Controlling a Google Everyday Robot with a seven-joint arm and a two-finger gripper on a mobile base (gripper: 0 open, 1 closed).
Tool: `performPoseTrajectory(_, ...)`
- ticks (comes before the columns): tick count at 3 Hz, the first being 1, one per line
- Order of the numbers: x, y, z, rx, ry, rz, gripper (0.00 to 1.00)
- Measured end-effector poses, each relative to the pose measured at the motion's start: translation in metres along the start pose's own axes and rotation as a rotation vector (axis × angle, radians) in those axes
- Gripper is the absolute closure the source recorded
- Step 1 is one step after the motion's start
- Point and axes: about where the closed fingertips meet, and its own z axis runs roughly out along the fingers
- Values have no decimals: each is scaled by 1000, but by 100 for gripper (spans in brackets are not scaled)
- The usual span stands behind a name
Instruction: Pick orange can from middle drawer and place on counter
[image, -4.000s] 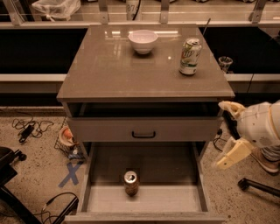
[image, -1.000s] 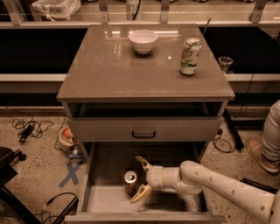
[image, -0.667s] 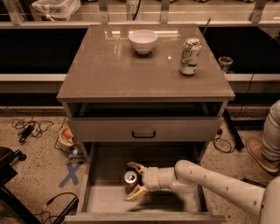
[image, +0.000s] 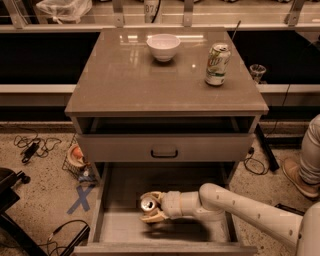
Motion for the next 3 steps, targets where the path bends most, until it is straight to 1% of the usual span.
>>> performPoseTrajectory(1, -37, 8, -11, 28, -41, -1, 87)
performPoseTrajectory(2, -126, 26, -44, 82, -98, 4, 100)
performPoseTrajectory(3, -224, 29, -86, 152, -135, 7, 100)
